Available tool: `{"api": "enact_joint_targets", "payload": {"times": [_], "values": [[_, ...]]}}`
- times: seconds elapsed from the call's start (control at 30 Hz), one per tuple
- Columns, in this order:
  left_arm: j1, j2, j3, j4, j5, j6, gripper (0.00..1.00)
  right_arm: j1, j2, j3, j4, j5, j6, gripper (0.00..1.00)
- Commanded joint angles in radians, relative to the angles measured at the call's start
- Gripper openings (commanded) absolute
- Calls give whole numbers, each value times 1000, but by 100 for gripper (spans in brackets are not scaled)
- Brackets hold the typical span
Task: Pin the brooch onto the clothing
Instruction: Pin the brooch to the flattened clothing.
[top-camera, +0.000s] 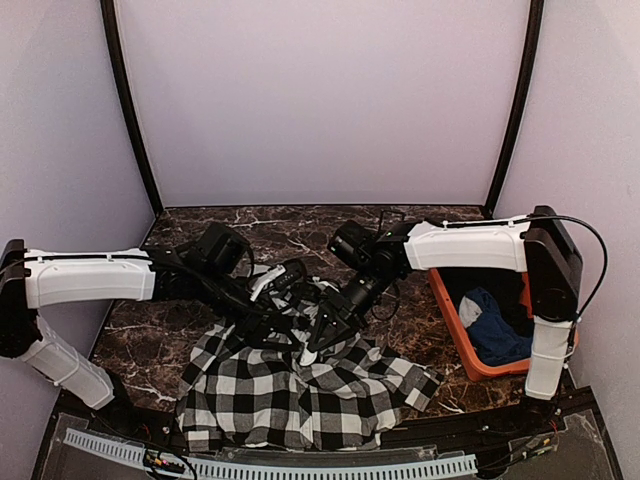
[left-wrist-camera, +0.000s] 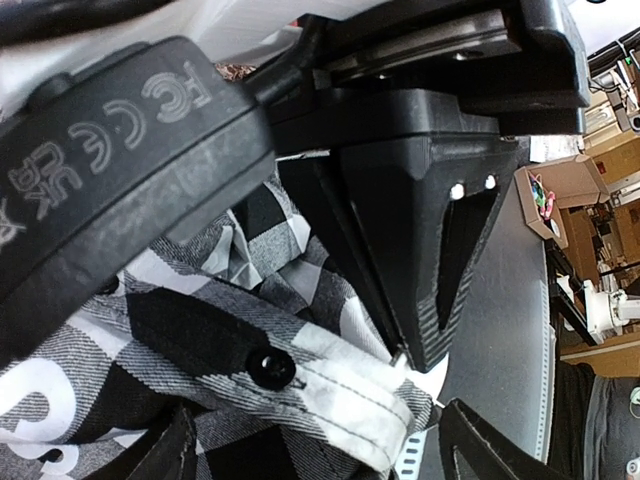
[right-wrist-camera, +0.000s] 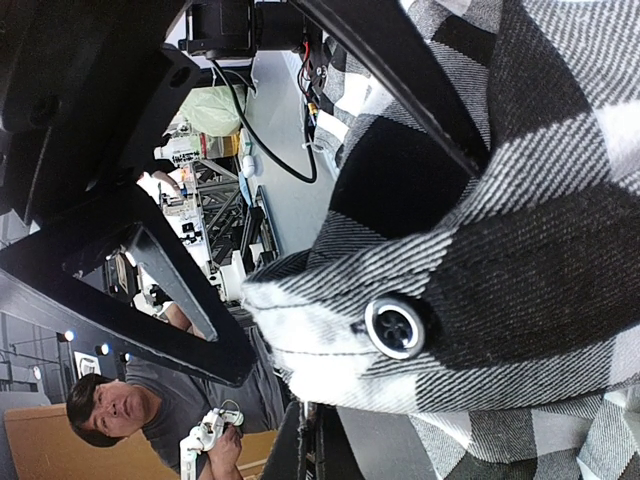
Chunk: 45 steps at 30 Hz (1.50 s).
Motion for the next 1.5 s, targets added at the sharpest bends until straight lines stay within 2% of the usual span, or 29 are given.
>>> {"api": "enact_joint_targets", "payload": {"times": [0.0,1.17,1.47], "values": [[-11,6,21,-8,7,16,83,4,-16,26,-1,-4,-5,0],[-63,65,52,-54,-39,50,82,12,-4,60,-36,-6,-25,0],[-65,87,70,-90,-129,46,81,20,2,74,-57,13,-41,0]]}}
